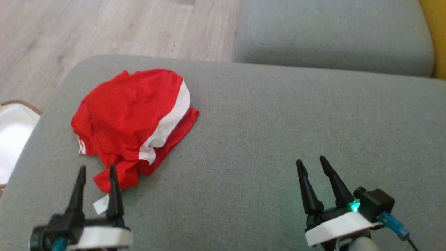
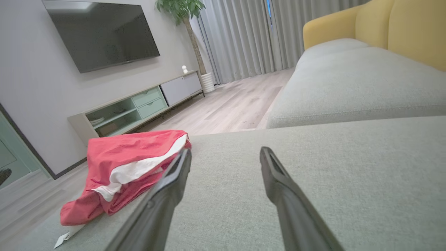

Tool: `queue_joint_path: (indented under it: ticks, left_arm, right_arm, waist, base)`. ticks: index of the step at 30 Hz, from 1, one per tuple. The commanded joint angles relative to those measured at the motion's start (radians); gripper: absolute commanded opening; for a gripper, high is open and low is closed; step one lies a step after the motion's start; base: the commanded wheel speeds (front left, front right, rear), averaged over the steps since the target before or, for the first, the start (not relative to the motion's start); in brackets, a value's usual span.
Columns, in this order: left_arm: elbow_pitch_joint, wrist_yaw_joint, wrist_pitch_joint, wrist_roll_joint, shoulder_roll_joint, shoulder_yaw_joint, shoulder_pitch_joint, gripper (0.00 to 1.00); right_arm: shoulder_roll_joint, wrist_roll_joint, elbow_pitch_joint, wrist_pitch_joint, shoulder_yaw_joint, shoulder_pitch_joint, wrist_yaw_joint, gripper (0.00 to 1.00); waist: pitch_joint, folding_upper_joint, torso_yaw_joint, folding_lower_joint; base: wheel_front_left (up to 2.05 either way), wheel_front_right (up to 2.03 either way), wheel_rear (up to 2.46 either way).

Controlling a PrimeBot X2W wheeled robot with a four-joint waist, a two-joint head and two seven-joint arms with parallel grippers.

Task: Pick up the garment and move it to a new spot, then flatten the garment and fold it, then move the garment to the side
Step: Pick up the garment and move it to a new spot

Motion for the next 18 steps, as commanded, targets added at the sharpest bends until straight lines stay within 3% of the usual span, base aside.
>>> queue_joint_path:
  ticks: [1,6,10,11,18]
  left_arm:
    - [-0.031,-0.008,-0.010,0.026,0.022,0.043,-0.103,1.00]
    - [0.074,-0.038,-0.008,0.040,0.124,0.042,-0.284,1.00]
    - [0.210,-0.055,0.093,0.038,0.241,-0.014,-0.499,1.00]
    - [0.210,-0.055,0.093,0.038,0.241,-0.014,-0.499,1.00]
    - [0.427,-0.059,0.354,-0.091,0.426,-0.234,-0.805,1.00]
  right_arm:
    - [-0.006,-0.013,-0.036,-0.011,0.009,-0.050,0.005,1.00]
    - [-0.006,-0.037,-0.054,-0.011,-0.015,-0.085,0.005,1.00]
    - [-0.006,-0.058,-0.070,-0.011,-0.035,-0.118,0.005,1.00]
    - [-0.006,-0.058,-0.070,-0.011,-0.035,-0.118,0.005,1.00]
    - [-0.006,-0.080,-0.100,-0.011,-0.059,-0.176,0.005,1.00]
  waist:
    - [0.034,0.0000,-0.018,0.0001]
    - [0.114,0.0000,-0.041,0.0001]
    - [0.189,0.0000,-0.059,0.0001]
    - [0.189,0.0000,-0.059,0.0001]
    - [0.303,0.0000,-0.105,0.0001]
  base:
    - [0.00,0.00,0.00]
    - [0.00,0.00,0.00]
    - [0.00,0.00,0.00]
    - [0.00,0.00,0.00]
    - [0.00,0.00,0.00]
